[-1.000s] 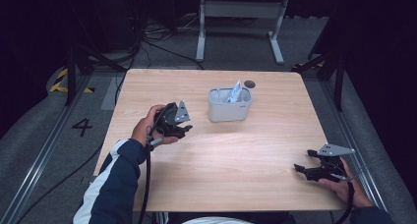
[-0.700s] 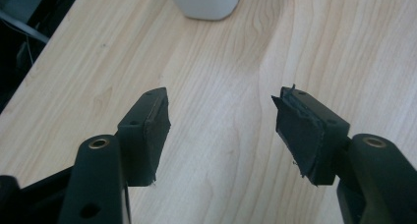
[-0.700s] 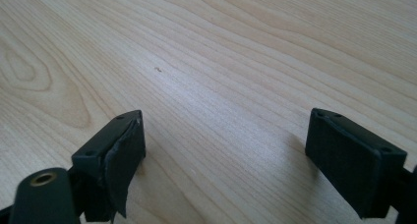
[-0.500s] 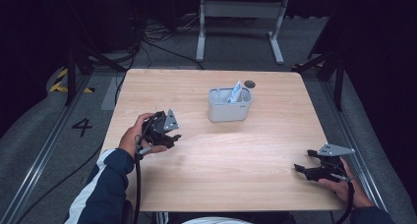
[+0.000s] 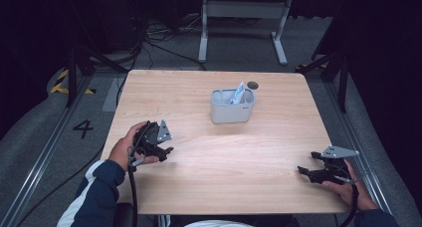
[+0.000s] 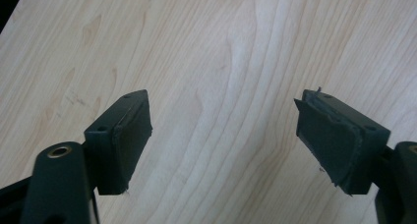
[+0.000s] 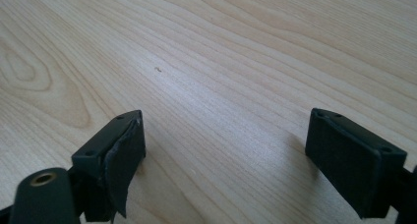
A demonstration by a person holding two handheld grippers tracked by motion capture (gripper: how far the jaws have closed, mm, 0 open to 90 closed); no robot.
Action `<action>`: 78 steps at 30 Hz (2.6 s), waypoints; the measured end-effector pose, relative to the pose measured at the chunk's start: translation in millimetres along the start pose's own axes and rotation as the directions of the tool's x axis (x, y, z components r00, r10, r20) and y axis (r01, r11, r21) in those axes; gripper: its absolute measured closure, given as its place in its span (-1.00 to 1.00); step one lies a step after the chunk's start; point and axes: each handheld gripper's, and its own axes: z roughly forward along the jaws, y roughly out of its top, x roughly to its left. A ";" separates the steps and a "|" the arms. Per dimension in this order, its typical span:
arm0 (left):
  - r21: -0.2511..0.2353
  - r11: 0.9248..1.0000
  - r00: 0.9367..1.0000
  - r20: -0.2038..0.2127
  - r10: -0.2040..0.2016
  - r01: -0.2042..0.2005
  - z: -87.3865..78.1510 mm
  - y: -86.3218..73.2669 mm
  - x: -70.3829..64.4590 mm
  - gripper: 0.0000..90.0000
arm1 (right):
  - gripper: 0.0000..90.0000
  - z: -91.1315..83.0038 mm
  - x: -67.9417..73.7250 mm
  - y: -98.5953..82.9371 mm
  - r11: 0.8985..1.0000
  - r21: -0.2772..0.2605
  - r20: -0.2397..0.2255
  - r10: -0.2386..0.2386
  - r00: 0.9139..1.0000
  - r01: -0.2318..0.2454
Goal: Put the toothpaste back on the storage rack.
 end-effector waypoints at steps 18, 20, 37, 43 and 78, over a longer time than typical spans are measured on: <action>-0.026 0.992 0.992 0.048 -0.119 0.121 4.0 -45.2 -12.0 -0.59 | -0.65 0.0 0.0 0.0 1.000 0.000 0.000 0.000 1.000 0.000; -0.029 0.990 0.990 0.043 -0.136 0.137 5.0 -51.9 -13.4 -0.59 | -0.65 0.0 0.0 0.0 1.000 0.000 0.000 0.000 1.000 0.000; -0.116 0.951 0.957 0.057 -0.283 0.288 5.1 -100.1 -14.4 -0.59 | -0.65 0.0 0.0 0.0 1.000 0.000 0.000 0.000 1.000 0.000; -0.170 0.881 0.896 0.140 -0.422 0.441 8.5 -118.7 -14.6 -0.62 | -0.66 0.4 -0.5 0.4 1.000 0.000 -0.003 -0.001 1.000 0.001; -0.108 0.827 0.834 0.068 -0.547 0.551 12.1 -113.6 -16.7 -1.00 | -0.65 0.1 -0.4 0.0 1.000 0.000 -0.008 -0.008 1.000 0.008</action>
